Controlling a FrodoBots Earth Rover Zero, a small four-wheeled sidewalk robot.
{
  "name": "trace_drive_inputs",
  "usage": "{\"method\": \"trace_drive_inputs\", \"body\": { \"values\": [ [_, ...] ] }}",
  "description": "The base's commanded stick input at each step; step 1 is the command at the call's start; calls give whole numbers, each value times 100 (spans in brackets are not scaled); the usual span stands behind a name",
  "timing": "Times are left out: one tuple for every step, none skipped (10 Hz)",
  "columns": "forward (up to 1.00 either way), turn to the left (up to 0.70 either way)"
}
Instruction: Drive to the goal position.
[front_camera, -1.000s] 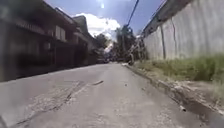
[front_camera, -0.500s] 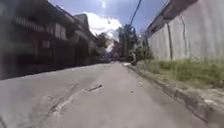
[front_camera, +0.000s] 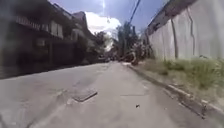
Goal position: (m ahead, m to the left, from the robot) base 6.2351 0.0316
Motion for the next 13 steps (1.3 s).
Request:
{"method": "trace_drive_inputs", "body": {
  "values": [
    [100, 1],
    [100, 0],
    [100, 0],
    [100, 0],
    [100, 0],
    [100, 1],
    [100, 3],
    [100, 3],
    [100, 3],
    [100, 2],
    [100, 3],
    [100, 2],
    [100, 3]
  ]
}}
